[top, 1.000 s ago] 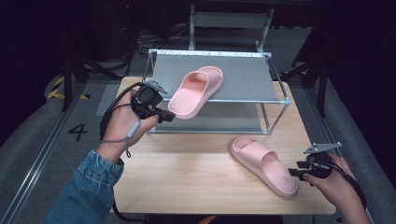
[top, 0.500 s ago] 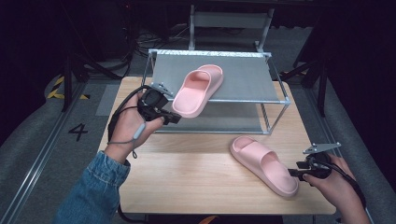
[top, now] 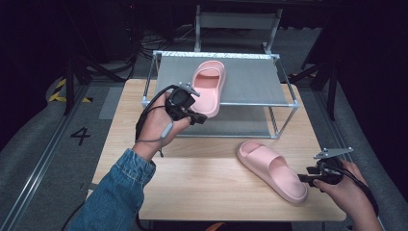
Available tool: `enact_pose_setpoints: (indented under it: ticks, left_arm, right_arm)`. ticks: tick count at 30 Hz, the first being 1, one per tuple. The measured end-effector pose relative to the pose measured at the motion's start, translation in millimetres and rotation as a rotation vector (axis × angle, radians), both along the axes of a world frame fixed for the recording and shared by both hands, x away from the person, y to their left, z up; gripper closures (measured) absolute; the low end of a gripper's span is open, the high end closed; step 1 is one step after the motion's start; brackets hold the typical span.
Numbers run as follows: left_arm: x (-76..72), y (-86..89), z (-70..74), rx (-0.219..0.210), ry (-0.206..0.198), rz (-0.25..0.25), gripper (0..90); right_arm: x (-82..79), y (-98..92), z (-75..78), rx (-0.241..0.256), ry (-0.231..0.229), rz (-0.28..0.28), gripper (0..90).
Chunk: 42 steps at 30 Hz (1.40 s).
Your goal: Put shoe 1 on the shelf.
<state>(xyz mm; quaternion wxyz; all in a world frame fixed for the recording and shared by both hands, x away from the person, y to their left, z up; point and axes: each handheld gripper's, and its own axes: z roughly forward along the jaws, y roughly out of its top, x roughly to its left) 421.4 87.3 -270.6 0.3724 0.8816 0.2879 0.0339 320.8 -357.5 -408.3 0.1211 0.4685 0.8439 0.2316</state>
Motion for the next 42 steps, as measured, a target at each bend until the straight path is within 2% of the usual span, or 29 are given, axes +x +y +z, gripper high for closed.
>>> enact_pose_setpoints:
  ticks: [4,12,16,22,23,31,34,35,36,37,38,42]
  left_arm:
    - [8.9,-5.5,-3.7,-0.029,-0.003,0.005,89.9]
    - [31.4,-12.5,-9.2,-0.042,-0.046,0.062,89.2]
    - [43.5,-17.4,-15.1,-0.072,-0.048,0.077,84.2]
    - [54.7,-21.2,-19.8,-0.067,-0.053,0.09,79.6]
    - [56.9,-22.7,-20.6,-0.079,-0.049,0.095,78.8]
    - [58.1,-24.3,-18.5,-0.103,-0.049,0.092,67.5]
    - [56.0,-24.8,-16.5,-0.112,-0.061,0.09,57.0]
    - [54.3,-25.1,-15.0,-0.115,-0.072,0.09,52.6]
    - [51.0,-25.2,-11.7,-0.106,-0.106,0.09,48.3]
    - [51.0,-25.2,-11.7,-0.106,-0.106,0.09,44.4]
    - [46.5,-23.7,-7.7,-0.096,-0.129,0.09,42.9]
    - [38.0,-18.0,-2.5,-0.097,-0.148,0.084,38.5]
  right_arm:
    - [-1.5,-1.4,0.3,0.0,0.01,-0.007,51.4]
    - [-3.1,-3.4,-1.7,-0.001,0.012,-0.01,51.4]
    - [-3.7,-3.9,-2.1,-0.001,0.013,-0.011,51.4]
    - [-5.7,-6.6,-3.1,0.0,0.016,-0.017,51.3]
    - [-6.2,-7.1,-3.0,0.003,0.015,-0.023,51.4]
    - [-7.4,-7.8,-3.5,0.005,0.014,-0.027,51.3]
    - [-8.6,-8.0,-3.0,0.001,0.012,-0.023,51.2]
    - [-9.6,-7.8,-2.5,0.003,0.016,-0.028,51.2]
    - [-9.9,-8.1,-2.7,0.001,0.011,-0.025,51.2]
    - [-10.8,-8.2,-2.2,-0.002,0.012,-0.028,51.1]
    - [-11.7,-8.5,-2.2,0.001,0.01,-0.029,51.1]
    - [-12.6,-8.5,-1.1,0.0,0.01,-0.032,51.1]
